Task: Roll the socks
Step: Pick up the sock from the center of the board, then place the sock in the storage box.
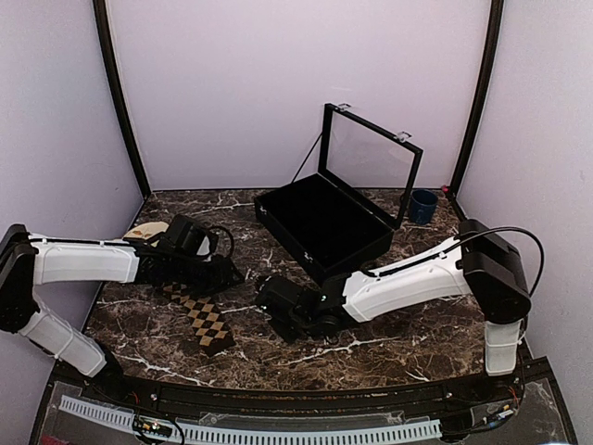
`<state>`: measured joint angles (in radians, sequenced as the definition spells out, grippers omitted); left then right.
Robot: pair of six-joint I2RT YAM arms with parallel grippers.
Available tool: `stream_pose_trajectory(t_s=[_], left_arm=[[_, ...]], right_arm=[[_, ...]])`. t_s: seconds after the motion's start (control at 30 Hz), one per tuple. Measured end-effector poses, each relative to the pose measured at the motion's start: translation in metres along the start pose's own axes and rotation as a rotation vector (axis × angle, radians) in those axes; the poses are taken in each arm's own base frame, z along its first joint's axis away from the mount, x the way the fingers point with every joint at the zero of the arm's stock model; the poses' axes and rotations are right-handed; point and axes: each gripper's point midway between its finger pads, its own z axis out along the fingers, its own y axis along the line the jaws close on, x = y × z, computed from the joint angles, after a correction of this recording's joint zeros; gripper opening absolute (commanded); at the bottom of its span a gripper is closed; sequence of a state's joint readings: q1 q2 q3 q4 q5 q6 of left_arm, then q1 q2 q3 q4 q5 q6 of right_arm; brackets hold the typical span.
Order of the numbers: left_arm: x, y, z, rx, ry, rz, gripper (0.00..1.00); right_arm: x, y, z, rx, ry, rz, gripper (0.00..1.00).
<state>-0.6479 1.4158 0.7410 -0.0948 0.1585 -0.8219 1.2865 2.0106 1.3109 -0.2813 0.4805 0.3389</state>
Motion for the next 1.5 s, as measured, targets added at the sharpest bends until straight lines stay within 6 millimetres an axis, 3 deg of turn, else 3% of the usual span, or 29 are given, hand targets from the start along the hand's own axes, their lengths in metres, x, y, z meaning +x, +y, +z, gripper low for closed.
stream_pose_trajectory(t_s=[0.23, 0.4, 0.67, 0.77, 0.9, 1.1, 1.27, 1.5], left_arm=[[-0.021, 0.007, -0.016, -0.031, -0.035, -0.033, 0.56], [-0.020, 0.018, -0.019, -0.070, -0.022, -0.042, 0.56], [-0.025, 0.021, -0.030, -0.115, -0.022, -0.027, 0.56], [-0.023, 0.026, -0.035, -0.136, -0.018, -0.023, 0.56], [-0.019, 0.032, -0.037, -0.164, -0.004, -0.023, 0.56], [-0.014, 0.036, -0.038, -0.181, 0.017, -0.025, 0.56], [-0.012, 0.037, -0.038, -0.183, 0.028, -0.027, 0.56], [-0.007, 0.038, -0.034, -0.179, 0.053, -0.031, 0.55]], right_arm=[[-0.041, -0.020, -0.015, 0.080, -0.034, -0.093, 0.00], [-0.079, -0.052, -0.023, 0.146, -0.076, -0.089, 0.00], [-0.143, -0.148, -0.026, 0.284, -0.134, -0.006, 0.00], [-0.157, -0.181, -0.019, 0.327, -0.136, 0.017, 0.00], [-0.157, -0.220, 0.001, 0.379, -0.091, 0.031, 0.00], [-0.130, -0.258, 0.035, 0.409, 0.020, 0.045, 0.00], [-0.119, -0.280, 0.051, 0.394, 0.073, 0.071, 0.00], [-0.108, -0.294, 0.060, 0.332, 0.127, 0.099, 0.00]])
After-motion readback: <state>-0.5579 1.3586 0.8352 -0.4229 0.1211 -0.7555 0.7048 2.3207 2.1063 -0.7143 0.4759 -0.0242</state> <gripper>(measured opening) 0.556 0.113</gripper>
